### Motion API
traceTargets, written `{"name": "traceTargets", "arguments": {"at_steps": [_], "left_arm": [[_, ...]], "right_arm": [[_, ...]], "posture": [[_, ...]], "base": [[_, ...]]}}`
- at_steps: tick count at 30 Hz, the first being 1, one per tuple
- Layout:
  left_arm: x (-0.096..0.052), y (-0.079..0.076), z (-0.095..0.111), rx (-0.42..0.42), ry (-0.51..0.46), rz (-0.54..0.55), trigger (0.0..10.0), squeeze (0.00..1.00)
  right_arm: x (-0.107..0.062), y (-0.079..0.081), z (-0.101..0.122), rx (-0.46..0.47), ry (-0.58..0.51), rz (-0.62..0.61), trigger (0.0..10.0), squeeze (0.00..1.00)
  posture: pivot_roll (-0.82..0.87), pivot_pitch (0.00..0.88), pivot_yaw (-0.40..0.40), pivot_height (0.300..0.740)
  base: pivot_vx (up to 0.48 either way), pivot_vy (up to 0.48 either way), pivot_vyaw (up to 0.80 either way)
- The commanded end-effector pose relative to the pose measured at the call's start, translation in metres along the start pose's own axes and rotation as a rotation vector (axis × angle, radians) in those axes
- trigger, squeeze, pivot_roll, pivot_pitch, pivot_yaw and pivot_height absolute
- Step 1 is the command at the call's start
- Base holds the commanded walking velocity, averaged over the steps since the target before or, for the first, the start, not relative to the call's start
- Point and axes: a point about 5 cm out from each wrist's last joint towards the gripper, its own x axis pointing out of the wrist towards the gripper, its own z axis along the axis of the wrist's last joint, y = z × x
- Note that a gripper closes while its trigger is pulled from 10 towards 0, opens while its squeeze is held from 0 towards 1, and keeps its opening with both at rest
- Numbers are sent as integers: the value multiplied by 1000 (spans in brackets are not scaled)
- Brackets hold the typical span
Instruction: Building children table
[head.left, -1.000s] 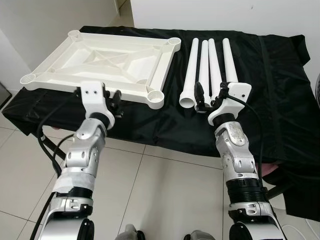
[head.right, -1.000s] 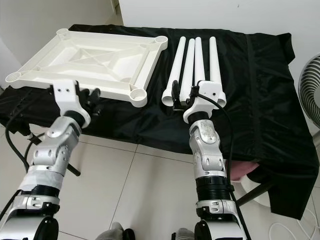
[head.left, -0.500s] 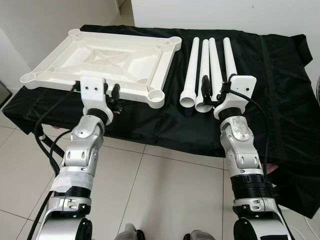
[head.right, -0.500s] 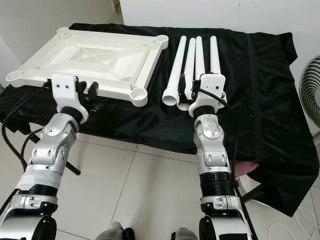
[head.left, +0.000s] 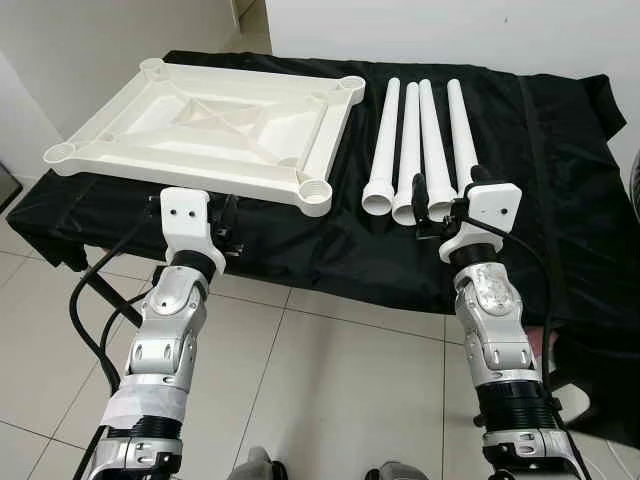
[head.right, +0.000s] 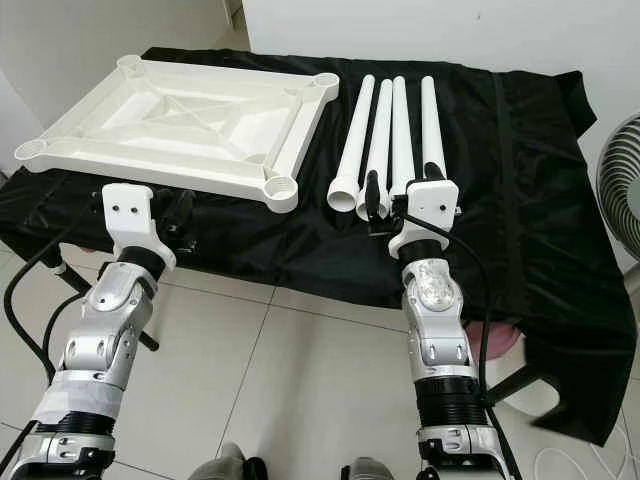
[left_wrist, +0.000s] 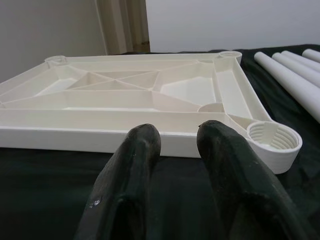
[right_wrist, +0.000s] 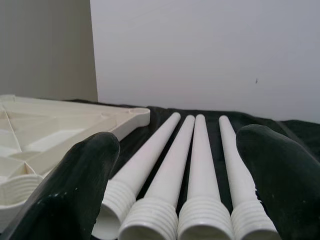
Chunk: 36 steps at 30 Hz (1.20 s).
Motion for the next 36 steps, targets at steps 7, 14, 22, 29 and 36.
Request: {"name": "traceTargets", "arguments": {"at_steps": [7,14,22,29,36], "left_arm": [[-13,9,-13,0,18,99,10000,0],[-26,12,-25,0,33,116,10000,0],[-26,22,-26,32,33,129,10000,0],[-14,22,-19,63,10,110,10000,0],[-12,27,-16,70,0,128,10000,0]], "right_arm": [[-19,6,-10,25,23,6,10000,0],[-26,8,-18,0,43,26,10000,0],[-20,8,-12,-15,14,15,10000,0],[-18,7,-14,-13,13,14,10000,0],[-10,8,-13,-10,4,26,10000,0]], "posture": [[-92,67,76,740],[-94,50,78,740],[-113,18,95,740],[-102,4,79,740],[-75,0,55,740]], "base": [[0,0,0],[0,0,0],[0,0,0],[0,0,0],[0,0,0]]}}
